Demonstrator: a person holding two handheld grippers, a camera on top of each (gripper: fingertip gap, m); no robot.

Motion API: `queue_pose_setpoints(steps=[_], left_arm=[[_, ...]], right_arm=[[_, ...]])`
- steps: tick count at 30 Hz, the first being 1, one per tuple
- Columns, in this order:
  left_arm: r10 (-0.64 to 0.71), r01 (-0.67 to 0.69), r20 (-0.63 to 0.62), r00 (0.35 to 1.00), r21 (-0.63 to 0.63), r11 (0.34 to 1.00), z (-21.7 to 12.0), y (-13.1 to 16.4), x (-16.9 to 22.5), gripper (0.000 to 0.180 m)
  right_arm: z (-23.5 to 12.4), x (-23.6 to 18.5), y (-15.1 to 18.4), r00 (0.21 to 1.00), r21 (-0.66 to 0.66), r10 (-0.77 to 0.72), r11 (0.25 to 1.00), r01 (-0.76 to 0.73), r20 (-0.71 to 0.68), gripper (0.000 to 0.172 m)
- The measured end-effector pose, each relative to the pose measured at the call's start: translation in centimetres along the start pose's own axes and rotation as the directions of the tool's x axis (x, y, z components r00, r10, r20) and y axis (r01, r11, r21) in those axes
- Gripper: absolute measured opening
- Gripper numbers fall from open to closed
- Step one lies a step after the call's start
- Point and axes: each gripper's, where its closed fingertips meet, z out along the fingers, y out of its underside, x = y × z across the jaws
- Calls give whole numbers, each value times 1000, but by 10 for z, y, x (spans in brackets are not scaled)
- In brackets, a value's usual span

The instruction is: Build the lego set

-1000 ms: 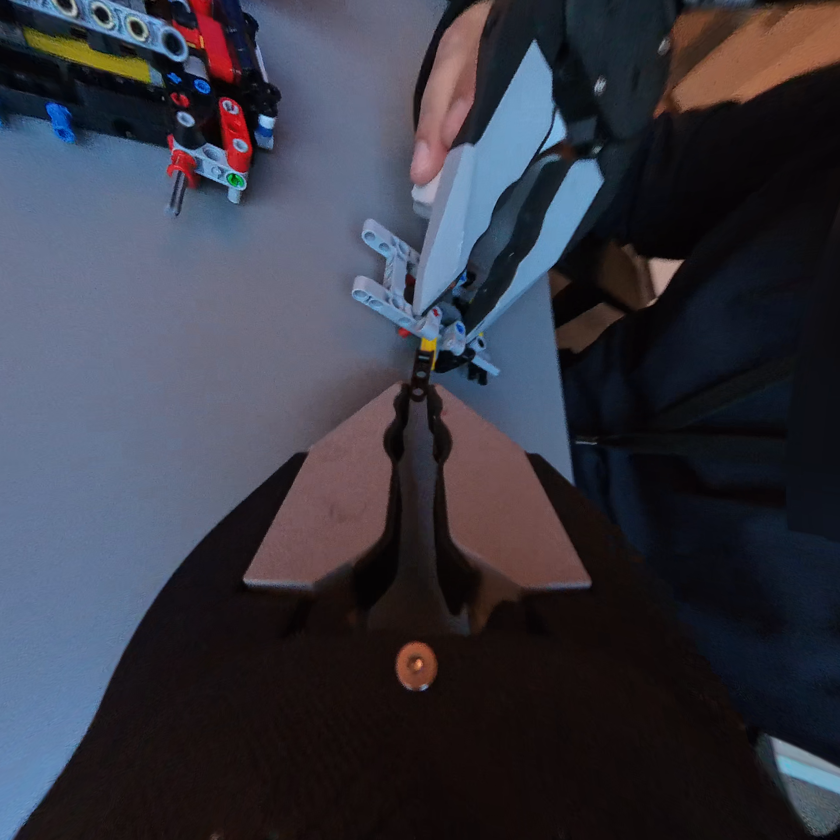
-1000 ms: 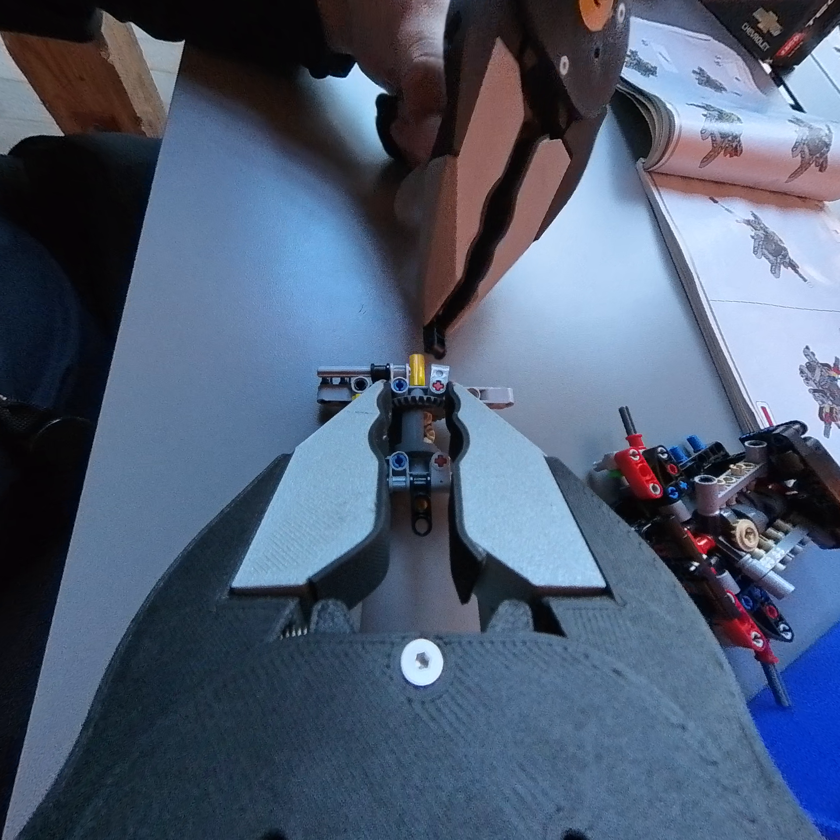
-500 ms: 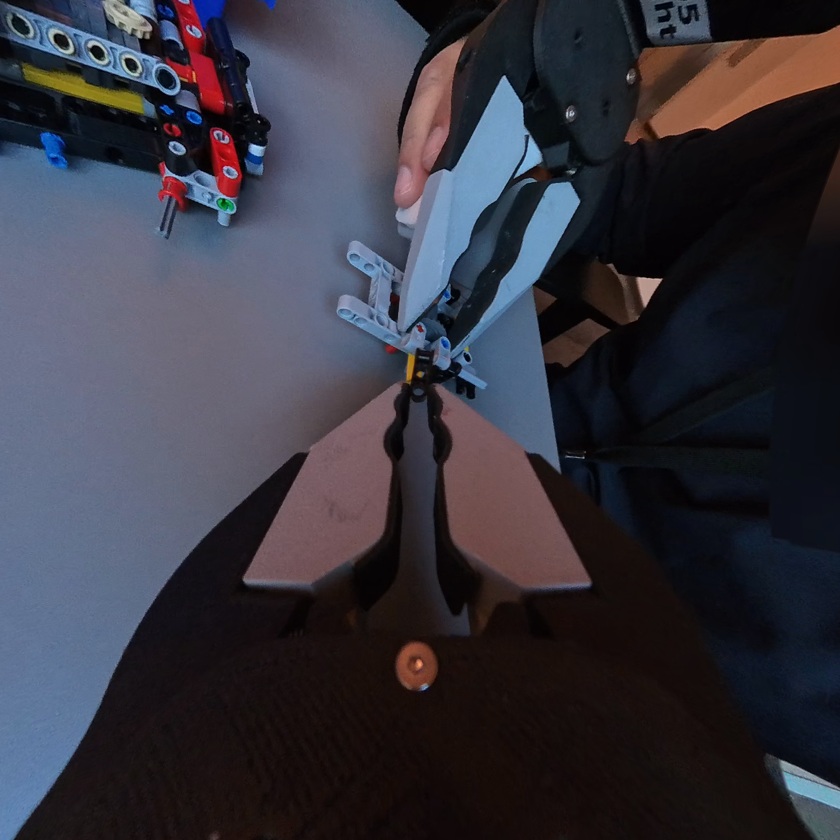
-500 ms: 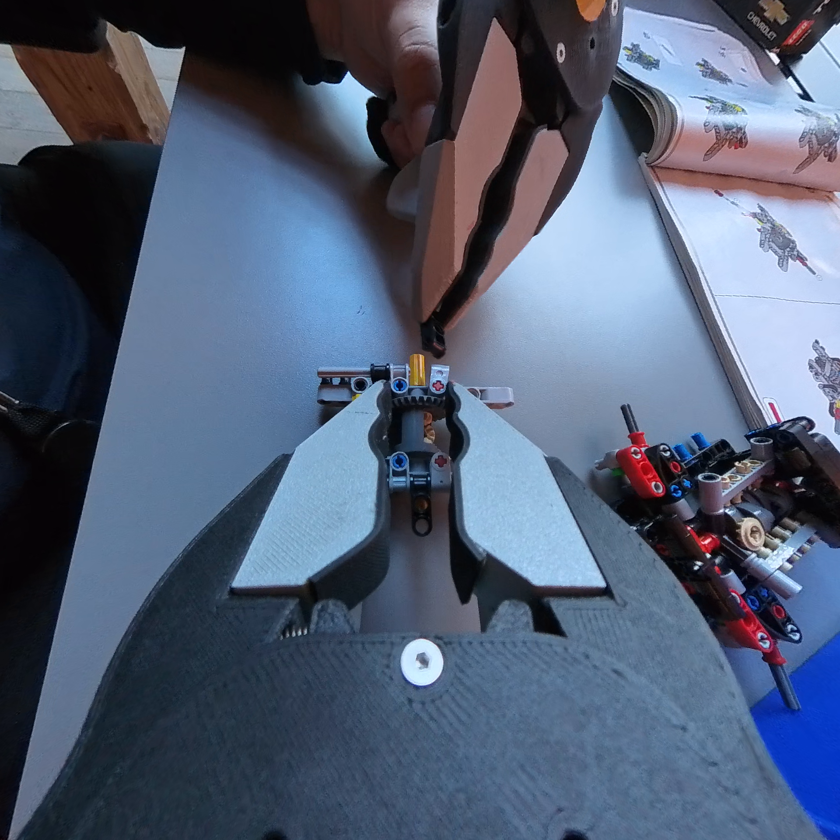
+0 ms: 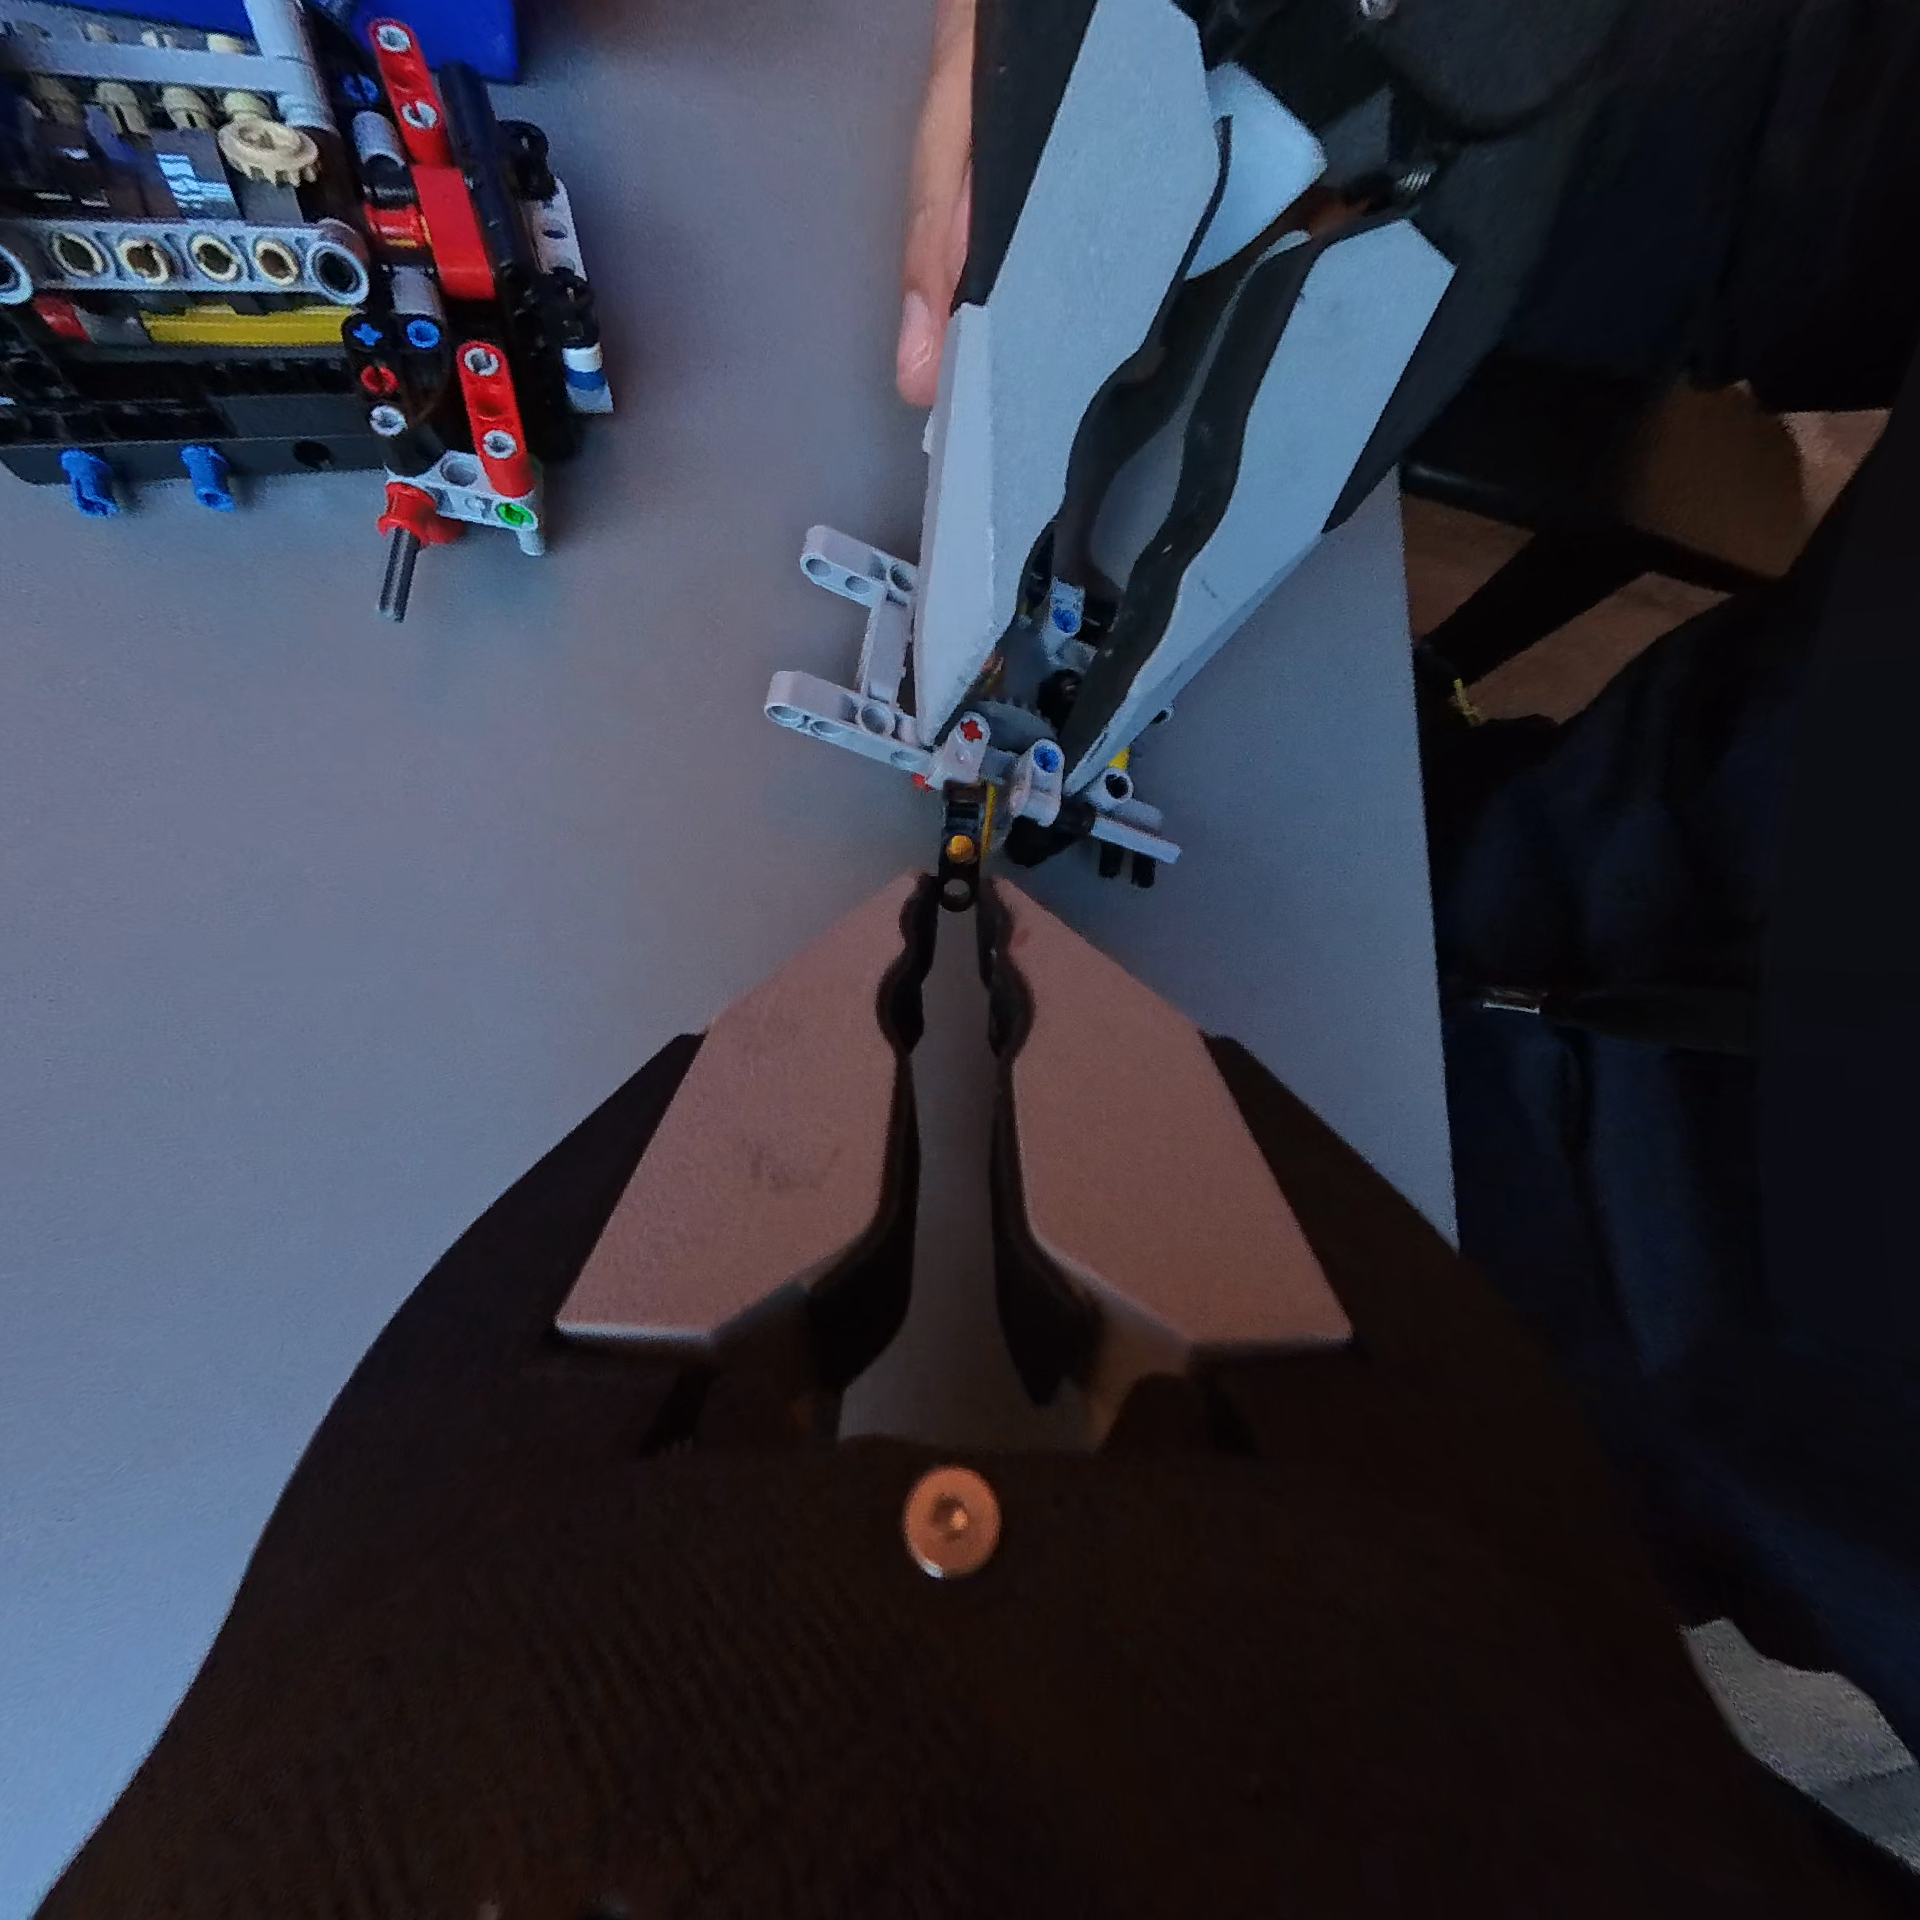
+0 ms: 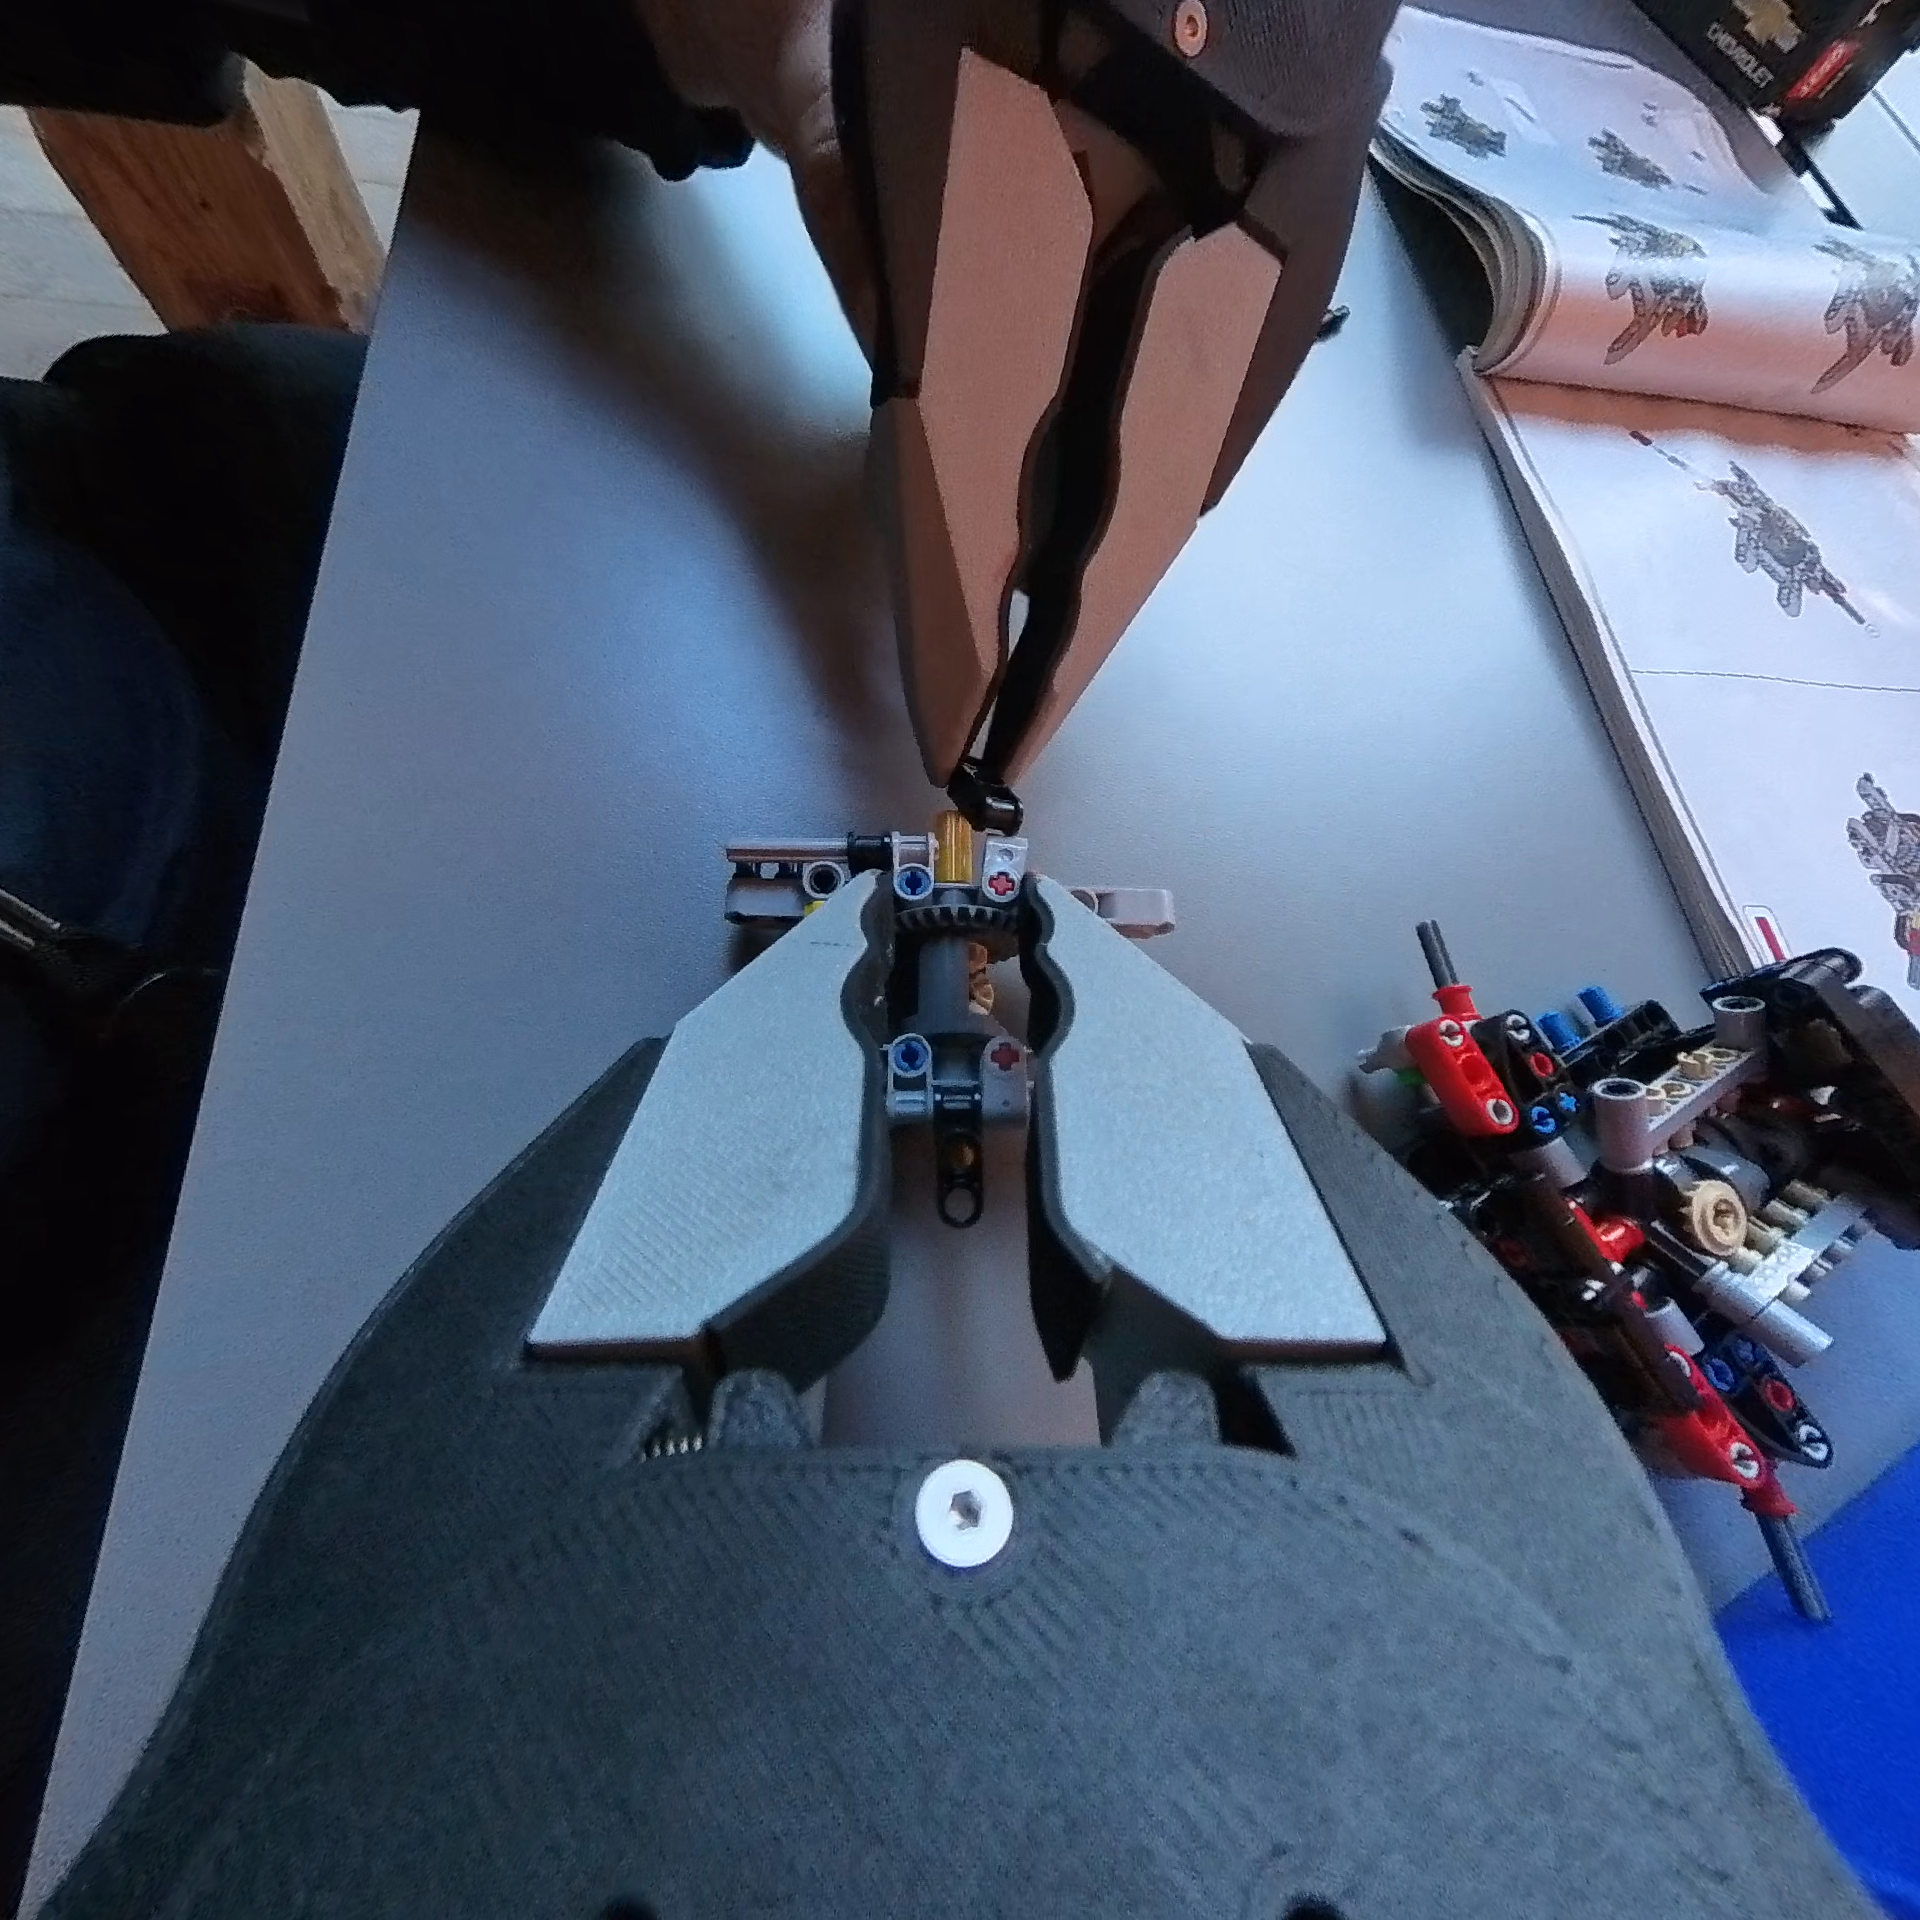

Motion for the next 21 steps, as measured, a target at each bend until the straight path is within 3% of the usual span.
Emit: queue_pose_setpoints(steps=[5, 11, 15, 17, 21], left_arm=[[75, -70, 70, 995, -62, 996, 1, 4, 0, 5], [129, -118, 121, 984, -95, 988, -2, 4, -3, 5], [206, -185, 168, 964, -131, 974, -6, 4, -3, 5], [255, -232, 169, 952, -142, 962, -5, 2, 2, 5], [294, -270, 180, 939, -145, 952, -4, -1, 5, 5]], right_arm=[[0, 3, -1, 998, -1, -44, 999, 44, -46, 29], [-1, -1, -6, 982, 19, -161, 986, 164, -101, 24], [-8, 0, -19, 993, 108, -94, 989, 102, -75, 24], [-12, 6, -23, 995, 136, -54, 988, 66, -89, 15], [-6, 3, -25, 996, 129, -56, 990, 65, -72, 13]])
